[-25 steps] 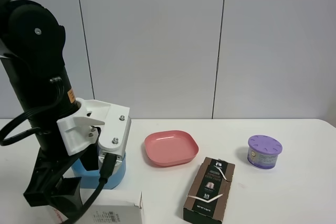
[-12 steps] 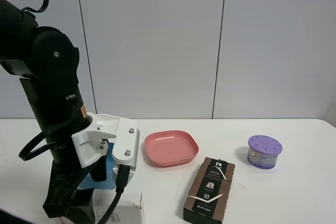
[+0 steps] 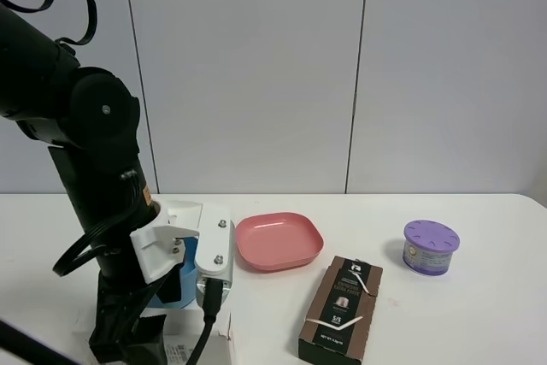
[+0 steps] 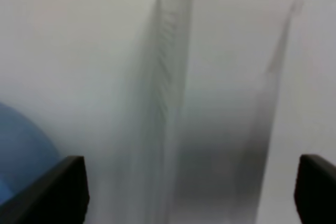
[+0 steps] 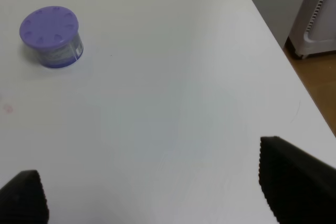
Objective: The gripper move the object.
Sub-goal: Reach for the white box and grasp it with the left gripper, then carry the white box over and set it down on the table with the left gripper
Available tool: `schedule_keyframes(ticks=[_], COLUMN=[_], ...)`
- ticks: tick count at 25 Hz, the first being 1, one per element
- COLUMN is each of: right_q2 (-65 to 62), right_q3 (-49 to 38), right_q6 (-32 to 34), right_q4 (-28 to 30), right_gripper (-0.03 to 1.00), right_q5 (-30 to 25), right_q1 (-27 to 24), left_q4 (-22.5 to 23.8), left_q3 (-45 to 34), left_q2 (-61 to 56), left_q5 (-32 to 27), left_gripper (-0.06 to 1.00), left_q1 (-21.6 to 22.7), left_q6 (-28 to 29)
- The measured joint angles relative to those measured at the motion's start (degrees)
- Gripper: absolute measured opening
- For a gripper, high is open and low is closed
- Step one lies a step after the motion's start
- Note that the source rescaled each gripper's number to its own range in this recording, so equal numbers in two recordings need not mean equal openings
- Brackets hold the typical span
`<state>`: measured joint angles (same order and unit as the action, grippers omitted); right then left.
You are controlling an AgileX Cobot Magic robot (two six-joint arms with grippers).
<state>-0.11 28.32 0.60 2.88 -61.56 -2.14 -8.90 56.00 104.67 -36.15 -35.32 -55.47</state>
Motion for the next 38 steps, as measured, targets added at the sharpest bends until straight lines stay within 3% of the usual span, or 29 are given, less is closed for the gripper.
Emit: schedule_keyframes(ticks=[9, 11, 14, 19, 20, 25, 29, 35, 38], right_q2=[0.0, 0.0, 0.0, 0.0, 0.0, 0.0, 0.0, 0.0, 0.0], right_q3=[0.0, 0.0, 0.0, 0.0, 0.0, 0.0, 0.0, 0.0, 0.0], right_q6=[0.0, 0.0, 0.0, 0.0, 0.0, 0.0, 0.0, 0.0, 0.0], right_q4=[0.0, 0.0, 0.0, 0.0, 0.0, 0.0, 0.0, 0.0, 0.0], right_gripper=[1.0, 1.0, 1.0, 1.0, 1.0, 1.0, 1.0, 1.0, 1.0], right_q5=[0.0, 0.0, 0.0, 0.0, 0.0, 0.0, 0.0, 0.0, 0.0], right_q1=[0.0, 0.0, 0.0, 0.0, 0.0, 0.0, 0.0, 0.0, 0.0], left_q4=[-1.6, -1.7, -1.8, -1.8, -1.9, -1.9, -1.8, -1.5, 0.4], left_q3=[0.0, 0.0, 0.0, 0.0, 0.0, 0.3, 3.6, 17.0, 26.9], left_q2=[2.6, 2.8, 2.8, 2.8, 2.8, 2.7, 0.3, -5.1, -5.9], left_q5=[2.6, 3.4, 3.8, 4.0, 3.9, 2.5, -4.8, -21.1, -25.3], left_gripper=[0.91, 0.86, 0.64, 0.07, 0.0, 0.0, 0.0, 0.0, 0.0], left_q1=[0.0, 0.0, 0.0, 0.0, 0.0, 0.0, 0.0, 0.0, 0.3], left_q6=[-0.1, -0.1, -0.1, -0.1, 0.0, 1.8, 6.6, 11.6, 11.9])
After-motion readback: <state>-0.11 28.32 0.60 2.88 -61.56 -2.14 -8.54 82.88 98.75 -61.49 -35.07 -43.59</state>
